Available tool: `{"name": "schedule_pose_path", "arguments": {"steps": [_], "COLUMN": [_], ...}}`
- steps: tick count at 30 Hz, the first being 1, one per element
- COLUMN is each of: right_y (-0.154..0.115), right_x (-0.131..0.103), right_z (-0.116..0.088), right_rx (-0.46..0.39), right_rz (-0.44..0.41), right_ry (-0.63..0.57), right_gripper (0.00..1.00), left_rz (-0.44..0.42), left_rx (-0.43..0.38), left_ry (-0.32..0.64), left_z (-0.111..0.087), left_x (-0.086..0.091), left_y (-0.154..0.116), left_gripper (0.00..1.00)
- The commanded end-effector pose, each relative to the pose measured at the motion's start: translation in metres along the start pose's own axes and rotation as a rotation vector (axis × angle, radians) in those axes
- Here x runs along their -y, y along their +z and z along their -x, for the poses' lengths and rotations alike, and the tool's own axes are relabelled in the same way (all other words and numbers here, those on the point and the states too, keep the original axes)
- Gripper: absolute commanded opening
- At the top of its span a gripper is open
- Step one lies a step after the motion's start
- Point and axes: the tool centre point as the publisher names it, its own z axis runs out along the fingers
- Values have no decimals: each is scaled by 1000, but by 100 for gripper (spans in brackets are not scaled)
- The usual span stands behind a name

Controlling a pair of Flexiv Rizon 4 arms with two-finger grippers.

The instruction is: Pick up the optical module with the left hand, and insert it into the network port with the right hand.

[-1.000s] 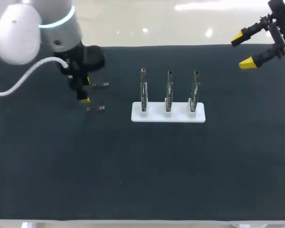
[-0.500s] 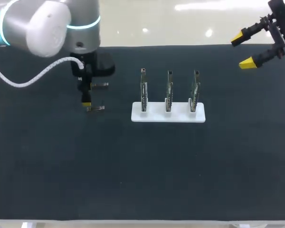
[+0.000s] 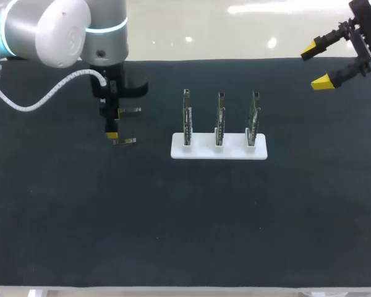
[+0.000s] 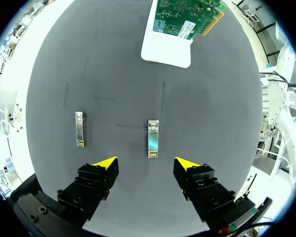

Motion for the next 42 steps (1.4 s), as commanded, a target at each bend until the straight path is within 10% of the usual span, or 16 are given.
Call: {"name": "schedule_pose_path", "arguments": {"steps": [1, 42], "right_y": [0, 0], "right_x": [1, 1], "right_z": [0, 0], "right_rx": [0, 0], "right_rz": [1, 1], "right_ry": [0, 0], "right_gripper": [100, 100], "left_rz": [22, 6], "left_rx": [22, 101], "left_ry": [12, 19], "left_z": [-4, -8], "left_x": [5, 12], "left_y": [3, 27], "left_gripper": [100, 100]}}
